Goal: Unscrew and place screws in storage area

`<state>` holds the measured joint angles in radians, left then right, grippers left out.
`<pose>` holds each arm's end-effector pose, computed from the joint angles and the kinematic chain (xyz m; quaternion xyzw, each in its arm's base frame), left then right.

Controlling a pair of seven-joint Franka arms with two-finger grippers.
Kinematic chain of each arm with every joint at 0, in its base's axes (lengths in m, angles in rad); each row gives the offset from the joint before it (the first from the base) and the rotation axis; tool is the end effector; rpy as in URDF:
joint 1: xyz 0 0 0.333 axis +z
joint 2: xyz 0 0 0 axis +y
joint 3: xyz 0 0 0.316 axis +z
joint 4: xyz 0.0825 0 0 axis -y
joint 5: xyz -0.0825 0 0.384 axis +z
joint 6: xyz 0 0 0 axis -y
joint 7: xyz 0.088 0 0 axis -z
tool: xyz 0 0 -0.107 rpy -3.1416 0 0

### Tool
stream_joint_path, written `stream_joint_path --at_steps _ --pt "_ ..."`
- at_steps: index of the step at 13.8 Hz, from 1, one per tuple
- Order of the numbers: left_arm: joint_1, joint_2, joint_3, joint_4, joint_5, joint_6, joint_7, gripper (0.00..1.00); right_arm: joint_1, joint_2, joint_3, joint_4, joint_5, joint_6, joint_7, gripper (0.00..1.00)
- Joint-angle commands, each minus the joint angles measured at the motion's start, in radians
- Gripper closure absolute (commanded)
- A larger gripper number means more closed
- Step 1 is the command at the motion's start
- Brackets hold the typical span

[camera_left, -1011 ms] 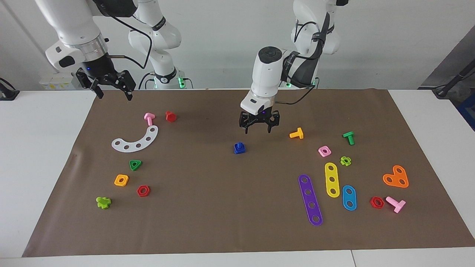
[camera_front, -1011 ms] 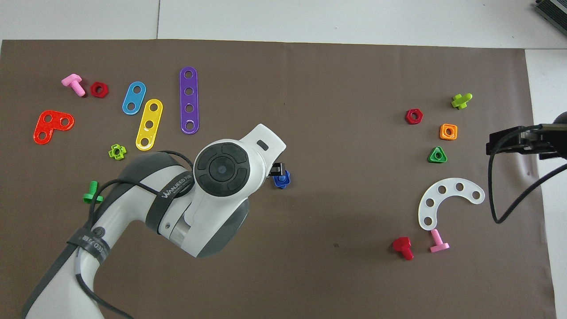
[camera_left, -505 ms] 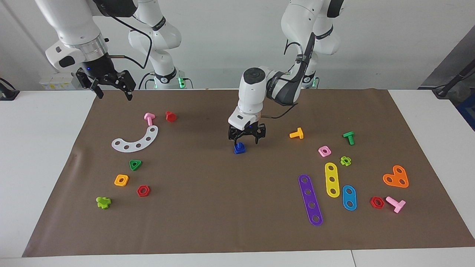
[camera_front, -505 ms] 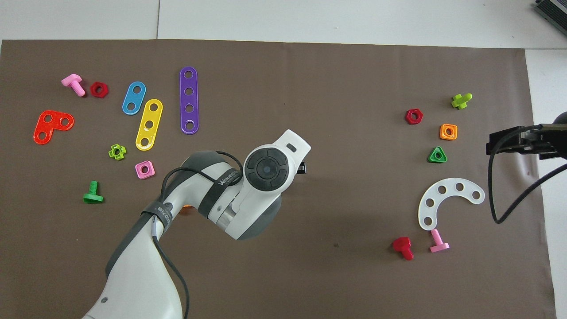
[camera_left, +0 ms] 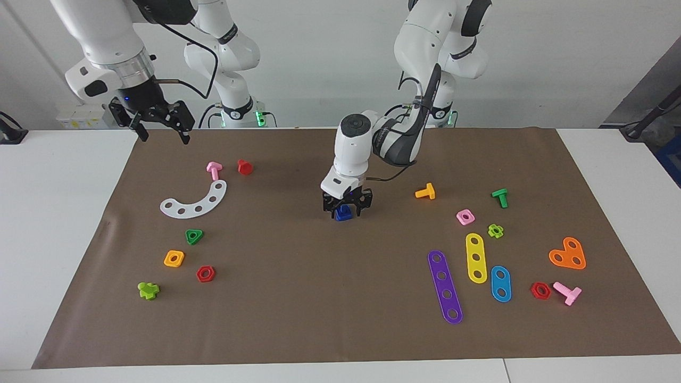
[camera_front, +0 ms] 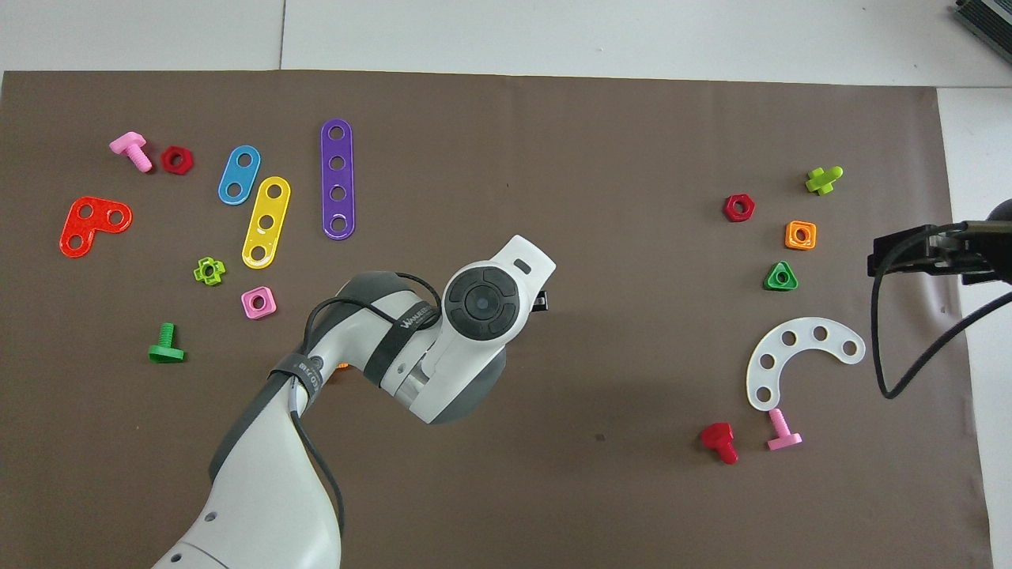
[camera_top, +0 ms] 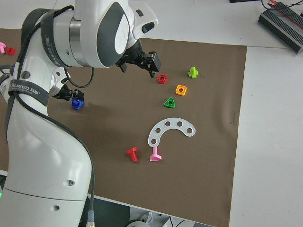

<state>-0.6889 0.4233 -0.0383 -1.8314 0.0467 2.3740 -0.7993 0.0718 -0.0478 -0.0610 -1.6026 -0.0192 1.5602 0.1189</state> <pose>0.4908 -0.4336 0.3130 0.9979 0.0223 0.0498 0.0345 0.5385 0.0029 0.6347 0.9985 -0.0541 0.0032 0.0080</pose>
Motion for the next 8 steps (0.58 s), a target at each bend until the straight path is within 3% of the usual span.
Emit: stream_joint_path --at_steps 1,3,8 --pt "-0.021 -0.008 0.017 -0.034 0.025 0.016 -0.032 0.31 -0.007 -0.009 0.003 0.003 0.019 -0.019 -0.027 0.0" --pt "-0.029 -0.009 0.017 -0.034 0.024 0.013 -0.035 0.31 -0.007 -0.009 0.003 0.001 0.019 -0.019 -0.027 0.0" --pt "-0.029 -0.008 0.023 -0.014 0.024 0.01 -0.035 0.44 -0.007 -0.009 0.003 0.003 0.019 -0.02 -0.027 0.0"
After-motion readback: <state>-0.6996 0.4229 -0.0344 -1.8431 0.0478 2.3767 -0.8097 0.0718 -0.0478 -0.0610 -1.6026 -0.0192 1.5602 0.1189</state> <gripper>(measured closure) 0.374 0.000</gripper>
